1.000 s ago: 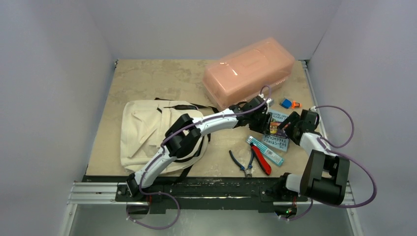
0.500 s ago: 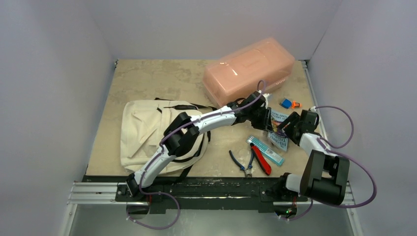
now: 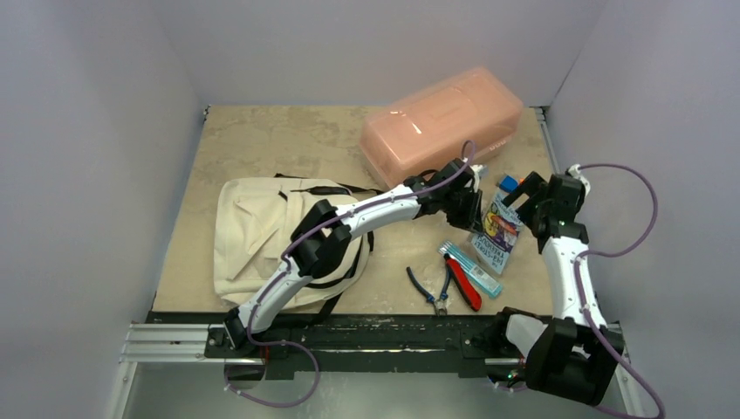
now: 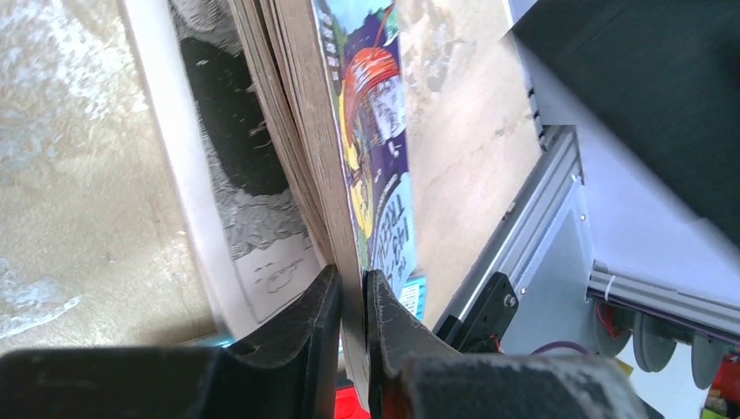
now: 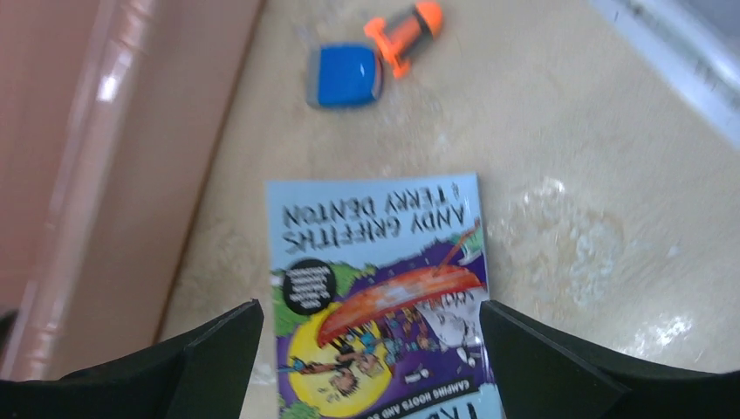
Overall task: Pack the student bag
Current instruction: Pick up the book from the center of the board.
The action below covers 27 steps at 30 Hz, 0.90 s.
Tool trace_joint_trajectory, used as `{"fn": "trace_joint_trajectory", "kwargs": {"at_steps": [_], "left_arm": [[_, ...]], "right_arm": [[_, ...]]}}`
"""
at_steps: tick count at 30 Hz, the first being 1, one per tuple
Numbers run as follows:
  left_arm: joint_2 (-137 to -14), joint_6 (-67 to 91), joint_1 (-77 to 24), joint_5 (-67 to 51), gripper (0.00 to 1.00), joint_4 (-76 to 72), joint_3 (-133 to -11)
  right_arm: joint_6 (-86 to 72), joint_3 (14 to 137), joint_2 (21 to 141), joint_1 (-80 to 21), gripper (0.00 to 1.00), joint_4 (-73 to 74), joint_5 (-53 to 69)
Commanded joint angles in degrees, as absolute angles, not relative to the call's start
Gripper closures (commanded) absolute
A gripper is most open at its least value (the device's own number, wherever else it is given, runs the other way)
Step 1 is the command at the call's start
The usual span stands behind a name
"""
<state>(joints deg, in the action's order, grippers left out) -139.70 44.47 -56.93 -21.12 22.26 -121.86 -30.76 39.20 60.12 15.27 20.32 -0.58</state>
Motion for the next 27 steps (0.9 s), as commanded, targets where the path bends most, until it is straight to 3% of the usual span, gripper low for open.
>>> {"fn": "trace_joint_trajectory", "kwargs": {"at_steps": [1,14,21,27], "left_arm": [[-132.32,42.32,-57.26,-25.59,1.0,20.86,-131.64],[-122.79,46.68,-53.22,-26.49,1.0,27.2,-142.26],[-114.22,45.81,-47.56,-24.17,1.0,29.85,-140.07],[-106.75,46.06,-41.72,-24.17,1.0,29.6,-134.04]], "right_arm": [[-28.31,49.44,57.84,14.63,0.01,27.35,-5.11],[-31.48,77.51,56.42,14.33,0.01,37.05,5.48],[-35.22,87.26,55.84,14.37,0.01,38.44,11.08],[-40.27,81.64,55.28,14.37,0.01,32.72,18.93]]}}
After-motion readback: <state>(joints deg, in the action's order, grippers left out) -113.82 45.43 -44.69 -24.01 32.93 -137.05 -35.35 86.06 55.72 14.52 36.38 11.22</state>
